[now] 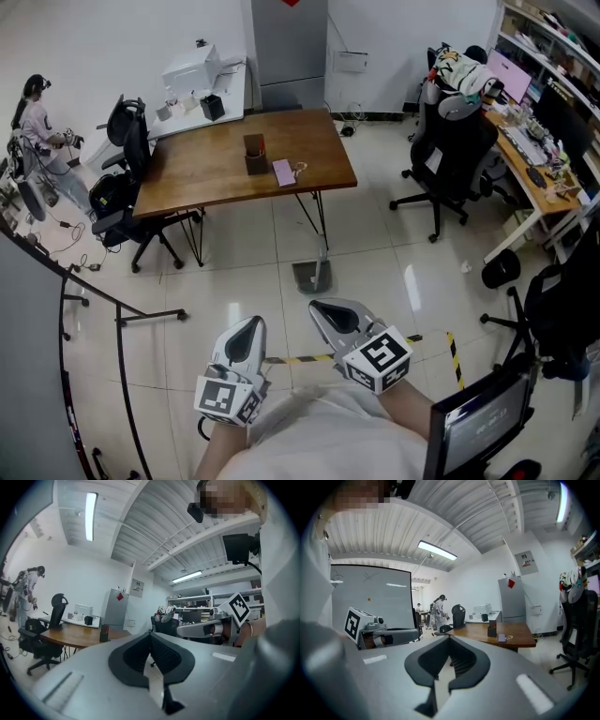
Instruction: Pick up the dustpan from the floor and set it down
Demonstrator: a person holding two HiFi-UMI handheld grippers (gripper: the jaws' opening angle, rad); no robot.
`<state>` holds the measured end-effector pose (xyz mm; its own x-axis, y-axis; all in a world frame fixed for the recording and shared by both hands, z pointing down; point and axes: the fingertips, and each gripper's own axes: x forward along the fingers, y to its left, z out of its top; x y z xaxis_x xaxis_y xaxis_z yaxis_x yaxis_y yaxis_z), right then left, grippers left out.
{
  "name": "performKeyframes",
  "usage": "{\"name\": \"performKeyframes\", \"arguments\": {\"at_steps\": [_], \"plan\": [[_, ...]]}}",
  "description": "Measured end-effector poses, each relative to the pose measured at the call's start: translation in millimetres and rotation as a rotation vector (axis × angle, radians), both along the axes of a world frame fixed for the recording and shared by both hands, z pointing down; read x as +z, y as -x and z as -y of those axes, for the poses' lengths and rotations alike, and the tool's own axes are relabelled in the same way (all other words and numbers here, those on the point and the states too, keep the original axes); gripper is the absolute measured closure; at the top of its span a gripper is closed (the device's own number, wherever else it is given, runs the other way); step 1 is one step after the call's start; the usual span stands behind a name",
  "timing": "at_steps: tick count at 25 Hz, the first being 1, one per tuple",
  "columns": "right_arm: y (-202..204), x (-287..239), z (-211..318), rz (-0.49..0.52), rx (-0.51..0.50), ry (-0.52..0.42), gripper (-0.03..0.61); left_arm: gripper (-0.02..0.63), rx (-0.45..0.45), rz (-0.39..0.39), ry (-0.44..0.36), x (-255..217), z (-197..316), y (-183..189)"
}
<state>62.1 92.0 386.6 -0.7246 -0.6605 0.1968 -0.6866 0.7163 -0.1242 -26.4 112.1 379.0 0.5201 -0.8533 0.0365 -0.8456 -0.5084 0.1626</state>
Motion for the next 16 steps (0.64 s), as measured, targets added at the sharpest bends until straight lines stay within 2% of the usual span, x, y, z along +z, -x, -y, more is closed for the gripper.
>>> {"name": "performKeyframes", "arguments": {"at_steps": [11,16], "plan": [[-7,0,12,-0.006,0.01,-0.001,0.577,0.6,0.006,0.009,-0.007,-2,10,-9],[-3,-1,14,-0.002,0.015,-0.001,0.577,0.598,0.005,0.036,-0.005,1,13,-7]]}}
